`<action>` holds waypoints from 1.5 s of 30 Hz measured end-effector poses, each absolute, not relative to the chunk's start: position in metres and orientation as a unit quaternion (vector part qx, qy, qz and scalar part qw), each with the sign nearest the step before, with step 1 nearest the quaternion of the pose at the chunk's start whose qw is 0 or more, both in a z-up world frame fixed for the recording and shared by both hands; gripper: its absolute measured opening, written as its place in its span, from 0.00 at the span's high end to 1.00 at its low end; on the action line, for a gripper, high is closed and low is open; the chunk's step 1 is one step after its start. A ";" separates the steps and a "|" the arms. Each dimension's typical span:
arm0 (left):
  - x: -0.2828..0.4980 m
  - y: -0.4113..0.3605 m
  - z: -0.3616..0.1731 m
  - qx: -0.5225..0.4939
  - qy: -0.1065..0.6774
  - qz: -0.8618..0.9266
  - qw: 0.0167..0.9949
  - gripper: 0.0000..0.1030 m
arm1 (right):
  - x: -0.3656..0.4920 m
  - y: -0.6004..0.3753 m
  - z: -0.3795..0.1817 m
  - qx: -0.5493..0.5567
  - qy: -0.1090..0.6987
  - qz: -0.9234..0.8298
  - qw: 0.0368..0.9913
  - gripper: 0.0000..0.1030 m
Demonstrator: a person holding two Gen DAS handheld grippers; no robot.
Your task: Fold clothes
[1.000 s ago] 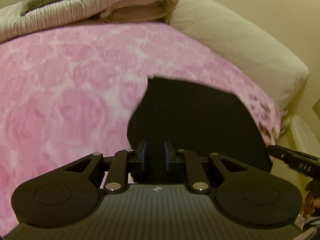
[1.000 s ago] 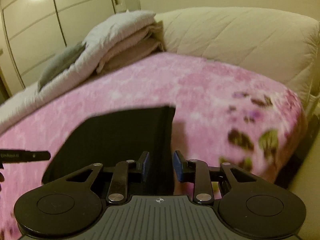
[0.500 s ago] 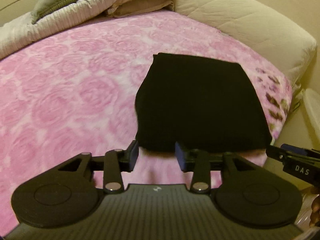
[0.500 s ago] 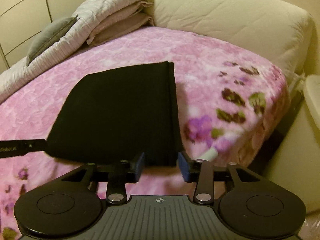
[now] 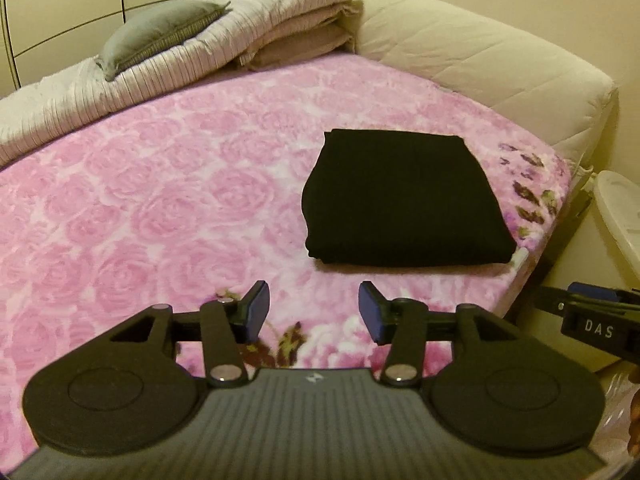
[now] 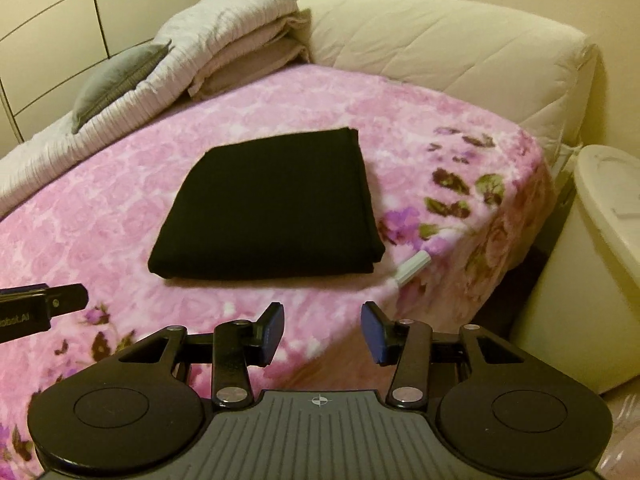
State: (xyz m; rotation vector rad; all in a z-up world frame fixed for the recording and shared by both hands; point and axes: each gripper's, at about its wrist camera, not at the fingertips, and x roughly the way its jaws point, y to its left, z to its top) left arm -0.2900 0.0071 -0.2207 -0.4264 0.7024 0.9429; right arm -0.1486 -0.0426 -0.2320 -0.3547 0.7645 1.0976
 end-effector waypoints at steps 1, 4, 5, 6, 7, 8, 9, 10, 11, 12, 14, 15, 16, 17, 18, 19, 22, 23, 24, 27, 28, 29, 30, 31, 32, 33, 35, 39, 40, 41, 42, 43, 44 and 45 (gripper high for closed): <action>-0.294 0.004 -0.218 -0.198 0.326 0.441 0.812 0.56 | -0.152 -0.045 -0.230 -0.165 0.350 0.505 0.771 0.55; -0.305 -0.004 -0.213 -0.200 0.318 0.441 0.815 0.55 | -0.163 -0.052 -0.225 -0.170 0.346 0.506 0.772 0.55; -0.309 -0.006 -0.211 -0.201 0.315 0.442 0.815 0.54 | -0.167 -0.054 -0.224 -0.173 0.345 0.506 0.771 0.55; -0.312 -0.009 -0.210 -0.202 0.313 0.443 0.816 0.53 | -0.171 -0.056 -0.224 -0.177 0.344 0.506 0.771 0.55; -0.315 -0.010 -0.210 -0.203 0.311 0.444 0.815 0.53 | -0.174 -0.057 -0.223 -0.180 0.342 0.507 0.770 0.55; -0.318 -0.011 -0.209 -0.204 0.308 0.446 0.815 0.52 | -0.177 -0.058 -0.222 -0.183 0.341 0.507 0.771 0.55; -0.321 -0.013 -0.208 -0.206 0.306 0.447 0.815 0.52 | -0.180 -0.060 -0.221 -0.185 0.339 0.506 0.771 0.55; -0.324 -0.014 -0.208 -0.208 0.304 0.447 0.815 0.52 | -0.181 -0.060 -0.221 -0.186 0.337 0.507 0.771 0.55; -0.326 -0.015 -0.207 -0.209 0.303 0.447 0.816 0.52 | -0.182 -0.061 -0.220 -0.186 0.335 0.507 0.772 0.55; -0.327 -0.015 -0.207 -0.210 0.302 0.446 0.816 0.52 | -0.183 -0.062 -0.219 -0.186 0.333 0.507 0.773 0.55; -0.329 -0.017 -0.206 -0.210 0.301 0.445 0.817 0.52 | -0.184 -0.062 -0.217 -0.186 0.329 0.508 0.774 0.55; -0.329 -0.018 -0.206 -0.210 0.301 0.444 0.817 0.52 | -0.185 -0.063 -0.217 -0.186 0.328 0.509 0.774 0.55; -0.329 -0.018 -0.206 -0.211 0.300 0.443 0.818 0.52 | -0.185 -0.063 -0.216 -0.186 0.327 0.509 0.774 0.55; -0.329 -0.019 -0.206 -0.211 0.300 0.441 0.819 0.52 | -0.185 -0.063 -0.216 -0.185 0.327 0.510 0.774 0.55; -0.329 -0.019 -0.206 -0.212 0.300 0.439 0.820 0.52 | -0.184 -0.063 -0.216 -0.184 0.327 0.511 0.773 0.55; -0.328 -0.019 -0.207 -0.213 0.300 0.437 0.820 0.52 | -0.183 -0.062 -0.216 -0.183 0.327 0.512 0.773 0.55; -0.324 -0.016 -0.211 -0.217 0.306 0.434 0.819 0.51 | -0.180 -0.061 -0.219 -0.183 0.329 0.511 0.773 0.55; -0.322 -0.015 -0.212 -0.218 0.308 0.434 0.818 0.51 | -0.178 -0.060 -0.220 -0.182 0.331 0.510 0.773 0.55; -0.320 -0.013 -0.214 -0.220 0.310 0.433 0.817 0.51 | -0.177 -0.059 -0.221 -0.182 0.333 0.510 0.772 0.55; -0.314 -0.008 -0.221 -0.223 0.320 0.431 0.814 0.51 | -0.171 -0.056 -0.225 -0.182 0.338 0.506 0.772 0.55; -0.312 -0.006 -0.224 -0.224 0.323 0.430 0.813 0.51 | -0.168 -0.055 -0.227 -0.181 0.340 0.505 0.772 0.55; -0.310 -0.005 -0.226 -0.225 0.327 0.429 0.812 0.51 | -0.166 -0.054 -0.228 -0.181 0.343 0.504 0.772 0.55; -0.308 -0.003 -0.228 -0.226 0.330 0.428 0.811 0.51 | -0.164 -0.053 -0.230 -0.181 0.345 0.502 0.772 0.55; -0.305 -0.001 -0.230 -0.227 0.332 0.426 0.810 0.51 | -0.161 -0.051 -0.232 -0.181 0.348 0.500 0.772 0.54; -0.303 0.001 -0.232 -0.229 0.334 0.425 0.810 0.51 | -0.158 -0.050 -0.234 -0.182 0.351 0.499 0.772 0.54; -0.300 0.004 -0.234 -0.230 0.336 0.423 0.809 0.51 | -0.156 -0.049 -0.236 -0.182 0.353 0.497 0.771 0.54; -0.296 0.009 -0.238 -0.237 0.338 0.417 0.809 0.51 | -0.149 -0.047 -0.241 -0.182 0.359 0.495 0.770 0.55; -0.301 0.034 -0.251 -0.291 0.321 0.396 0.810 0.51 | -0.127 -0.045 -0.255 -0.163 0.383 0.498 0.761 0.55; -0.302 0.040 -0.254 -0.304 0.317 0.390 0.809 0.51 | -0.118 -0.046 -0.262 -0.150 0.397 0.501 0.754 0.54; -0.303 0.046 -0.257 -0.318 0.312 0.384 0.809 0.50 | -0.107 -0.047 -0.269 -0.135 0.414 0.504 0.746 0.54; -0.305 0.056 -0.261 -0.334 0.306 0.378 0.807 0.49 | -0.096 -0.048 -0.276 -0.117 0.433 0.506 0.737 0.54; -0.306 0.067 -0.266 -0.351 0.300 0.372 0.806 0.49 | -0.083 -0.049 -0.284 -0.096 0.453 0.507 0.727 0.54; -0.306 0.077 -0.270 -0.367 0.294 0.364 0.804 0.49 | -0.069 -0.050 -0.291 -0.071 0.473 0.510 0.715 0.54; -0.306 0.088 -0.274 -0.383 0.288 0.354 0.803 0.48 | -0.055 -0.051 -0.296 -0.045 0.492 0.515 0.700 0.54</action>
